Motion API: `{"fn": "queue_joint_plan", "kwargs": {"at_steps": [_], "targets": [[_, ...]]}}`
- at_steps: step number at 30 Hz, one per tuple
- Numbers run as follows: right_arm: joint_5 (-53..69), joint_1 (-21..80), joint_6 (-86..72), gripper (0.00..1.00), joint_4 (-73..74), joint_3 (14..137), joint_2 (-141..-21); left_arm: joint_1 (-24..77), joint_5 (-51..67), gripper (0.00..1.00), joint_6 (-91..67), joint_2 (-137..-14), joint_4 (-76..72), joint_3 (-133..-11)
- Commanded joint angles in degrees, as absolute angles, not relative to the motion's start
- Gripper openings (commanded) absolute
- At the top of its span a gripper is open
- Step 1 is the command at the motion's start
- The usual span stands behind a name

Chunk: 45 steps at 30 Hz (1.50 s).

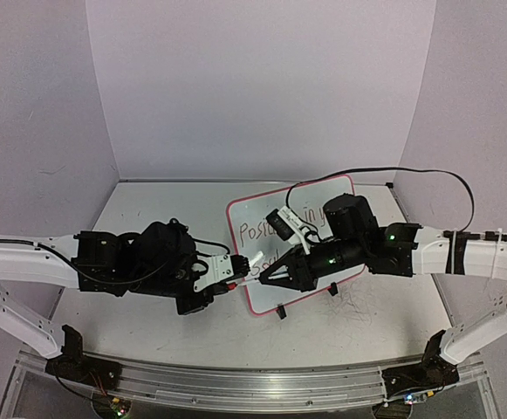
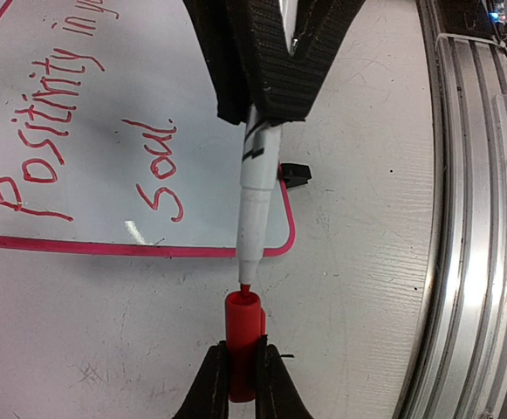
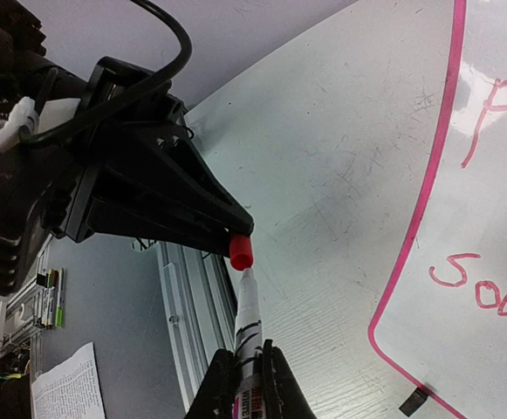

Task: Write a sentence on the whiteboard
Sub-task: Insert the pen cap into the whiteboard marker.

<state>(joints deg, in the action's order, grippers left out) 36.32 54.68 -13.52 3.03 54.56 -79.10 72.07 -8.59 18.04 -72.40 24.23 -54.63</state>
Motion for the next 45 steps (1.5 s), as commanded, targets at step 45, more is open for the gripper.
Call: {"fn": "queue_joint_plan", "kwargs": {"at_steps": [45], "targets": [[47.24, 62.37, -27.36, 0.00, -4.90, 71.34, -100.93, 86.41, -37.59, 0.00, 23.53, -66.40, 5.48, -49.31]]}}
